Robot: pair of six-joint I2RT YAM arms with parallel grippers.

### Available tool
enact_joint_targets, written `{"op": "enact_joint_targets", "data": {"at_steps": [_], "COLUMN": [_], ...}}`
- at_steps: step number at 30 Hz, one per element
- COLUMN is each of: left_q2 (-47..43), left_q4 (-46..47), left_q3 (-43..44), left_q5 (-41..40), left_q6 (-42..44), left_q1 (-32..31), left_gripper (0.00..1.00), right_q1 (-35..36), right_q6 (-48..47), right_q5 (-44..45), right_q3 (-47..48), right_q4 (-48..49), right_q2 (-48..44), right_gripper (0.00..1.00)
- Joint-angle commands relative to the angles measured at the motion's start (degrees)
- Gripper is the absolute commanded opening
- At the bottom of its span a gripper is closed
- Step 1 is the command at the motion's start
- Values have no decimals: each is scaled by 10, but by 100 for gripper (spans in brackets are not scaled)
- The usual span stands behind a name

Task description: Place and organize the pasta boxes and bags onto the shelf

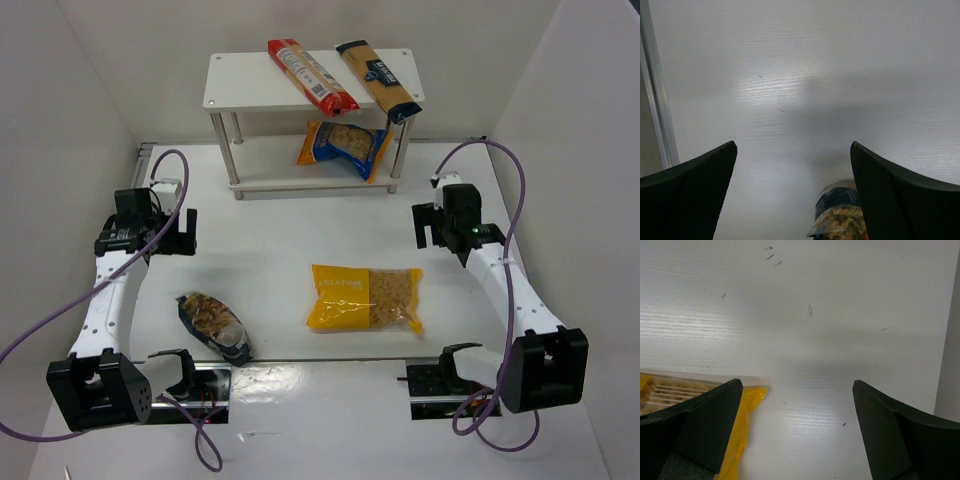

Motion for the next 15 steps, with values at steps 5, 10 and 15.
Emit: {"op": "enact_joint_targets", "data": {"at_steps": [5,10,15], "left_q2": [-6,-11,-22], "left_q4": [-1,-6,-6], "left_q3": [6,6,6], "left_q5": [21,27,27], "left_q6": [5,11,11], "left_q1": [-1,-1,-1], "left_gripper": [100,100,100], "right_q1": [9,9,9], "right_q6": [8,-13,-58], "right_q5": [-33,-38,-131], "right_q3": [34,16,24], "right_q4": [0,6,-14], "right_q2": [17,-11,-11], "right_gripper": [99,99,99]}}
